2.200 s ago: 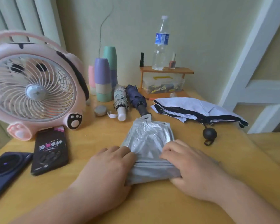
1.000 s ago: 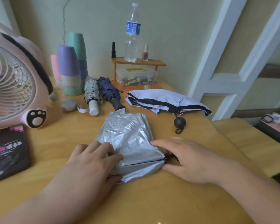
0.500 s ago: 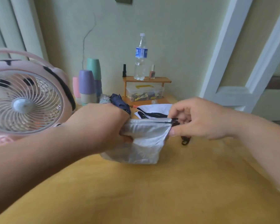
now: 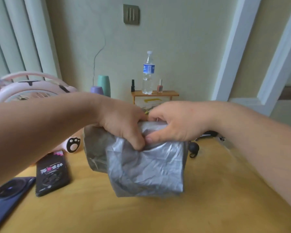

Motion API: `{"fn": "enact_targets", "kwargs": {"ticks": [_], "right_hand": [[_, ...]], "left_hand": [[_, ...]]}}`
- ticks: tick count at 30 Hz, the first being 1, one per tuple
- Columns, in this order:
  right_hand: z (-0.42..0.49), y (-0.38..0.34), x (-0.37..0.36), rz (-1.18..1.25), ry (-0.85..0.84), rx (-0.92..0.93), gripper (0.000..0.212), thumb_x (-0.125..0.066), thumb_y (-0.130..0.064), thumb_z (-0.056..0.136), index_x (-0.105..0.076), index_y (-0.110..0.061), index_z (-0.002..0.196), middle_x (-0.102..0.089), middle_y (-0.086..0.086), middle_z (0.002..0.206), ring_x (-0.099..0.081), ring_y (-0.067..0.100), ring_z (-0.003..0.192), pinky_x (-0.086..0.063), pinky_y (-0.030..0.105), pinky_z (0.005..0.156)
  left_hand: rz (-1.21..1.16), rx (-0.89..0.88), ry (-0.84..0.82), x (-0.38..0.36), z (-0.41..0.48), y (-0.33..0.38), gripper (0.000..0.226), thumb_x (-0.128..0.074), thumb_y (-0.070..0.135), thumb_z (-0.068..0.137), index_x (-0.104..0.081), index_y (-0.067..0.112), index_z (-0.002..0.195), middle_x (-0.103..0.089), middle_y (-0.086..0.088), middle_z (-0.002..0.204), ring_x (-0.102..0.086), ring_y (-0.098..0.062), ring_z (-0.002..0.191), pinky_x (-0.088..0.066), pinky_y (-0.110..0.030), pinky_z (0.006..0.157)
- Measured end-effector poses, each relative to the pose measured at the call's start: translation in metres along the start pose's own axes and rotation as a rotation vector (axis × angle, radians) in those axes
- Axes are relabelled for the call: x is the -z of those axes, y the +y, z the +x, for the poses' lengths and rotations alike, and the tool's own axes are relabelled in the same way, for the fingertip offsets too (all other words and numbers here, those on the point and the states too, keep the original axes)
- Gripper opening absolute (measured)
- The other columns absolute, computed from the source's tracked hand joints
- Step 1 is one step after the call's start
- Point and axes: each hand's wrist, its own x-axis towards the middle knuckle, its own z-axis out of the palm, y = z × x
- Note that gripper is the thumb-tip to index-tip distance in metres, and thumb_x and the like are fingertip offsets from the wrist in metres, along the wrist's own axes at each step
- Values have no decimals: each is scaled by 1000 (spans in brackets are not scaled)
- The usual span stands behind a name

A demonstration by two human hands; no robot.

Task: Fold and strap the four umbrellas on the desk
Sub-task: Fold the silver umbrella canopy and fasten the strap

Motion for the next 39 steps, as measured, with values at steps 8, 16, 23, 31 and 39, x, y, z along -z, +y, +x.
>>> {"fn": "enact_targets", "kwargs": {"ticks": [8,16,23,31,39], "right_hand": [[-7,12,-4,289,-187,-46,31,-88,-36,76,-75,-21,100,-79,-6,91,-75,14,84,-59,28,79],[0,-5,-19,-166,-69,-56,48,-73,-60,84,-60,-13,85,-53,0,66,-47,19,56,-35,30,50],[-4,18,-13,252,-152,-164,41,-85,-57,70,-77,-20,86,-78,1,84,-74,28,83,-61,46,83],[4,-9,-36,-175,99,-214,70,-76,-78,63,-64,-11,77,-56,-2,63,-48,19,54,-33,26,47],[5,8,-43,232,-156,-333,52,-85,-53,73,-68,-6,86,-53,-1,75,-47,20,71,-33,33,64]], "left_hand": [[507,70,362,-41,-5,12,38,-57,69,87,-62,34,99,-65,10,82,-61,-11,72,-56,-32,69],[60,67,-93,-8,-3,1,30,-78,54,81,-69,34,60,-66,20,59,-59,4,54,-44,-14,56],[475,126,321,-33,9,12,56,-75,79,64,-66,31,91,-67,11,77,-65,-12,73,-59,-33,75],[118,185,-29,-17,11,1,45,-85,64,61,-79,26,85,-76,8,79,-72,-15,81,-58,-33,85],[670,150,363,-57,17,5,41,-61,67,86,-52,26,80,-49,9,70,-50,-14,61,-38,-28,52]]}}
